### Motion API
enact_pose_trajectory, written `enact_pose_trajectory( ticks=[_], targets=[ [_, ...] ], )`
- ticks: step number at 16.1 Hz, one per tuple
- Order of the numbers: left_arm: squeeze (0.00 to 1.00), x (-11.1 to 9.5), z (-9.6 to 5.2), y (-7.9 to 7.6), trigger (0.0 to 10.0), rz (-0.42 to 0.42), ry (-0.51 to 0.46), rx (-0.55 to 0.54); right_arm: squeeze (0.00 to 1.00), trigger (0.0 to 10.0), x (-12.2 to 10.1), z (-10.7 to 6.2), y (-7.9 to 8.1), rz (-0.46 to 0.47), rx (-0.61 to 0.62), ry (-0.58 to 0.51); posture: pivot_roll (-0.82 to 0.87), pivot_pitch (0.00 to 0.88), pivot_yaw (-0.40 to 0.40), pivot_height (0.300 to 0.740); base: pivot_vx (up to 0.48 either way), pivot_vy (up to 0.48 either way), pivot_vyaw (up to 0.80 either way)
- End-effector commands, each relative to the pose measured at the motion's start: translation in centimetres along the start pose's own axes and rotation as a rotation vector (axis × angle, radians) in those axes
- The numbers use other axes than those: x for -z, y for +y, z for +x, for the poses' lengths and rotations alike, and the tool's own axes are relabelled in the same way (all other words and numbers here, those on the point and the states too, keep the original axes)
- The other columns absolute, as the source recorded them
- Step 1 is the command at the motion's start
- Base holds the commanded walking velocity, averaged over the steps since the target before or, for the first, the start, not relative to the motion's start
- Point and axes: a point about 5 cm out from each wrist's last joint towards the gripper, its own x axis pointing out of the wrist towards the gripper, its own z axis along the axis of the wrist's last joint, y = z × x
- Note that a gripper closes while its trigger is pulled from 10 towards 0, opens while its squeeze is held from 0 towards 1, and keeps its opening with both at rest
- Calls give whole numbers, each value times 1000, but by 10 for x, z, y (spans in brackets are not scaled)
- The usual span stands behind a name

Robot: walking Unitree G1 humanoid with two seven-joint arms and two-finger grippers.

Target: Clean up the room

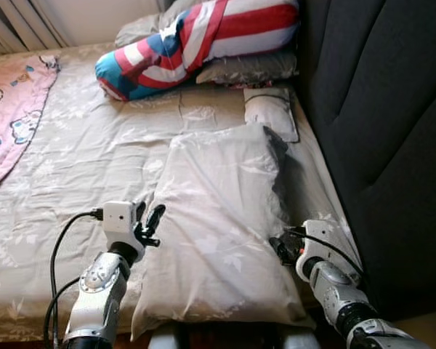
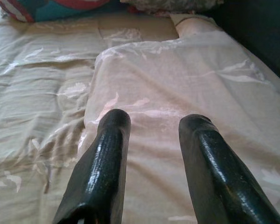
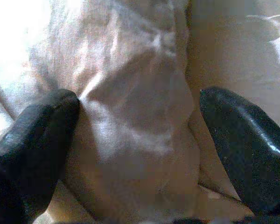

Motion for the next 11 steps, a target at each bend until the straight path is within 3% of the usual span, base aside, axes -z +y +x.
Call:
enact_pose_trajectory(
  ticks=[1, 6, 11],
  targets=[
    [0, -2, -3, 4, 10000, 13, 1, 0, 0, 10000, 7, 1, 7, 29, -39, 23, 10, 237, 90, 655, 0, 0, 0],
    [0, -3, -2, 3, 10000, 10, 0, -1, 0, 10000, -6, 2, 13, 62, -114, -39, 5, 226, 83, 655, 0, 0, 0],
    [0, -2, -3, 0, 10000, -2, -6, -9, 0, 10000, 10, 1, 18, -36, -170, 62, 7, 220, 68, 655, 0, 0, 0]
  ],
)
